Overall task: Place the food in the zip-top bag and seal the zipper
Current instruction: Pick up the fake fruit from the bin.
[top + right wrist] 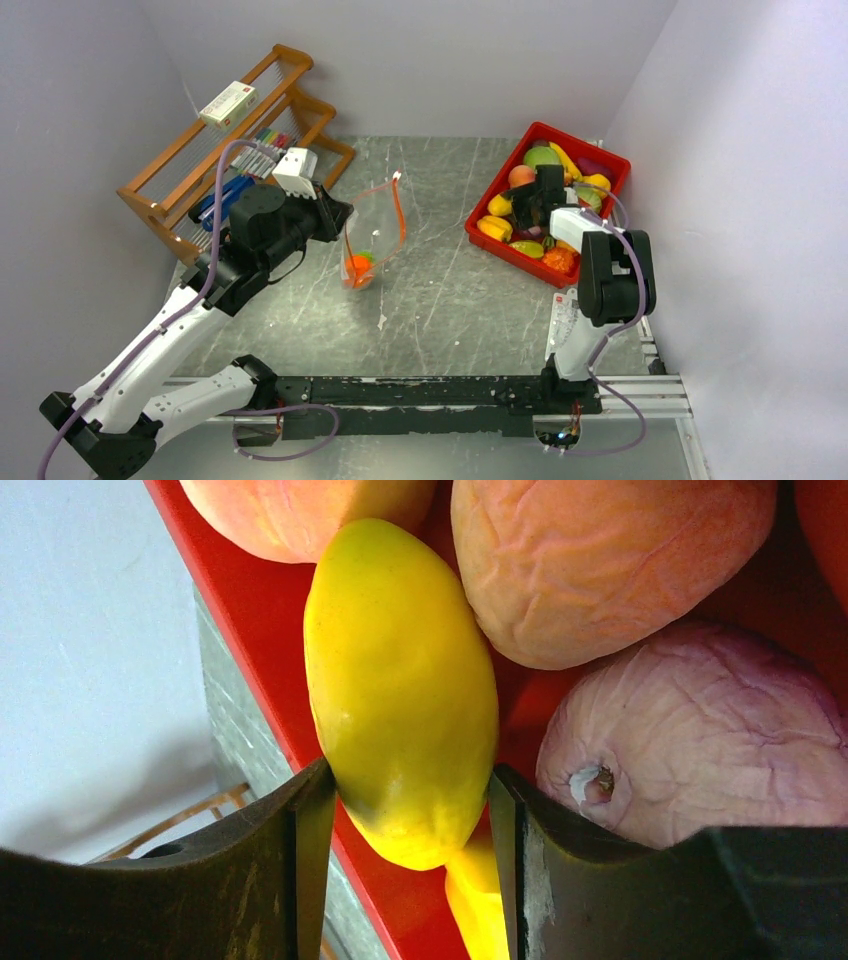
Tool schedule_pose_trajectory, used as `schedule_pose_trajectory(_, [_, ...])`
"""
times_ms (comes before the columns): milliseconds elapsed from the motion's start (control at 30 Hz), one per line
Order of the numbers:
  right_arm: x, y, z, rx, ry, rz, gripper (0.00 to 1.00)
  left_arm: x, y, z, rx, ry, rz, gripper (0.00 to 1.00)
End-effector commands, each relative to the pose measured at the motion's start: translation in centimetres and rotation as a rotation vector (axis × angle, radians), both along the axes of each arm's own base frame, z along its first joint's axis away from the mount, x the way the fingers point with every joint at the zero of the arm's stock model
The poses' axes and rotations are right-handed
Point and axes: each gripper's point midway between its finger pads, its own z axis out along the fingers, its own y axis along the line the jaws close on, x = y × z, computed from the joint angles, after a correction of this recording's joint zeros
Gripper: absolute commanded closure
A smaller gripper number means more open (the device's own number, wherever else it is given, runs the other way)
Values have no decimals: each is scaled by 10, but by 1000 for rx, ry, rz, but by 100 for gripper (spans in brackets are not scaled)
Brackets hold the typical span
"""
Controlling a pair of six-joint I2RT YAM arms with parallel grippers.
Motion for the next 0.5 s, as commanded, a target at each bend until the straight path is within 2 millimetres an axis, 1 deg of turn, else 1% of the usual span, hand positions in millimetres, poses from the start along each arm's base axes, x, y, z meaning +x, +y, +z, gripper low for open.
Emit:
schedule_pose_trajectory(0, [-3, -3, 8, -41, -32, 47, 62, -1, -1, 7, 2, -23, -9, 93])
schedule_pose_trajectory(267, [-7, -8, 37, -98, -95, 67, 62, 1, -2, 6, 3, -23, -7, 93])
schedule_pose_trajectory(467, [-9, 1, 58, -117, -137, 162, 62, 5, -2, 6, 9, -27, 1, 93])
